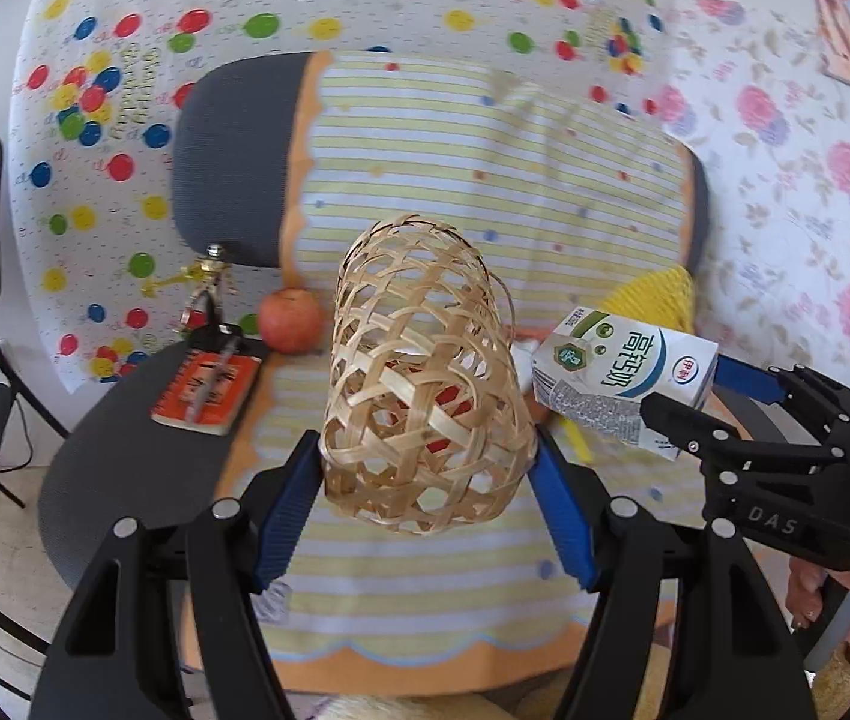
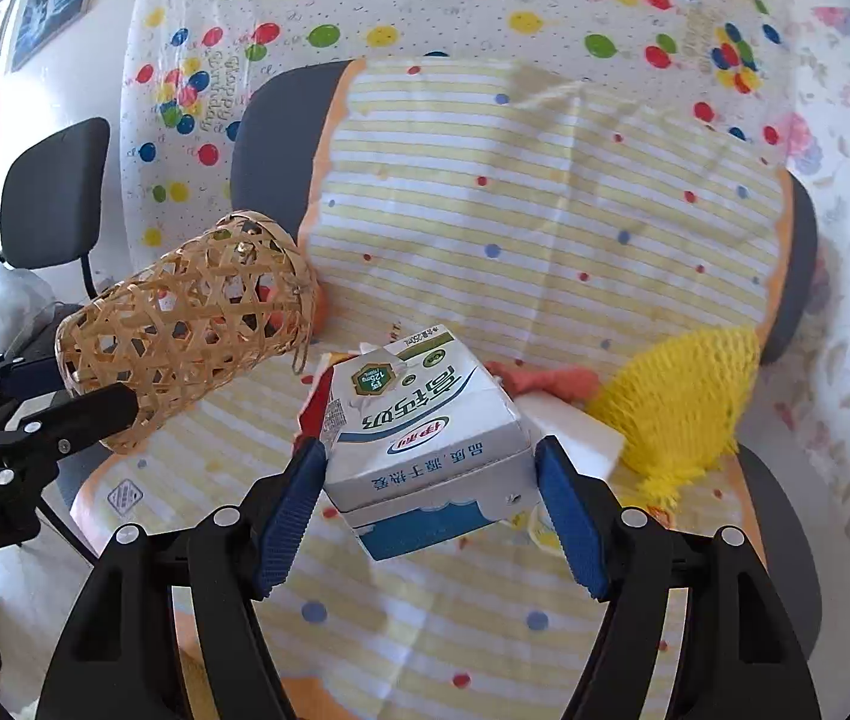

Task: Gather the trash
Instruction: 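Carry carton and ball over the pink bin and open both tools to drop them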

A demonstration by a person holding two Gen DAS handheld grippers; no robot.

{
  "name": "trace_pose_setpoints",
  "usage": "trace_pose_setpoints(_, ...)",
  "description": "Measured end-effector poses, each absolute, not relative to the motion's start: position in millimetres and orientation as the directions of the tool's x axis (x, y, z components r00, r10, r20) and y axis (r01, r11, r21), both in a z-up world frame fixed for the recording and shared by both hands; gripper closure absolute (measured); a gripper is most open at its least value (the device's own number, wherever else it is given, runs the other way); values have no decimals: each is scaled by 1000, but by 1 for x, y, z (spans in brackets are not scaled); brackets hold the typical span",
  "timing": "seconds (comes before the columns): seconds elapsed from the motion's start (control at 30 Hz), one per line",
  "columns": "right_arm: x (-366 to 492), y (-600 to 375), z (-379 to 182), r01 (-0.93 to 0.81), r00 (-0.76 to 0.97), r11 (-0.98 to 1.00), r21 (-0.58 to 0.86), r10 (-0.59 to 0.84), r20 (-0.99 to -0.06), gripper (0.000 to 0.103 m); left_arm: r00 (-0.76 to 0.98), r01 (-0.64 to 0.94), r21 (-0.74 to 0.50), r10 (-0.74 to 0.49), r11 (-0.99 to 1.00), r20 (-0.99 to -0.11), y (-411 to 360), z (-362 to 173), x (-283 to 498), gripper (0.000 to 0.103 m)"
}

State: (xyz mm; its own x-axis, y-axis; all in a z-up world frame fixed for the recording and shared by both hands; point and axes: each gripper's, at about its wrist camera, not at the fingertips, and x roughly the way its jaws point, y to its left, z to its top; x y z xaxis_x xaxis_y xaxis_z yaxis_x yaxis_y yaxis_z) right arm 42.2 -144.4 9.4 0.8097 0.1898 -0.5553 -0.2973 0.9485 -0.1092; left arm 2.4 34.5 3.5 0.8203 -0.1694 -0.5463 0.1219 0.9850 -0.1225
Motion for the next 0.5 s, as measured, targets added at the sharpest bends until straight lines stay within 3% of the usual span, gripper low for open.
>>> trace_pose_setpoints(0.27, -48, -226, -1, -115, 843, 992, -60, 66, -534, 31, 773, 304, -138, -329, 943, -543, -37, -22, -40, 36)
trace_pose_setpoints(0.5, -121, -293, -18, 112, 811, 991, -68, -131, -570, 31, 676, 528, -132, -509, 839, -533, -119, -20, -69, 36)
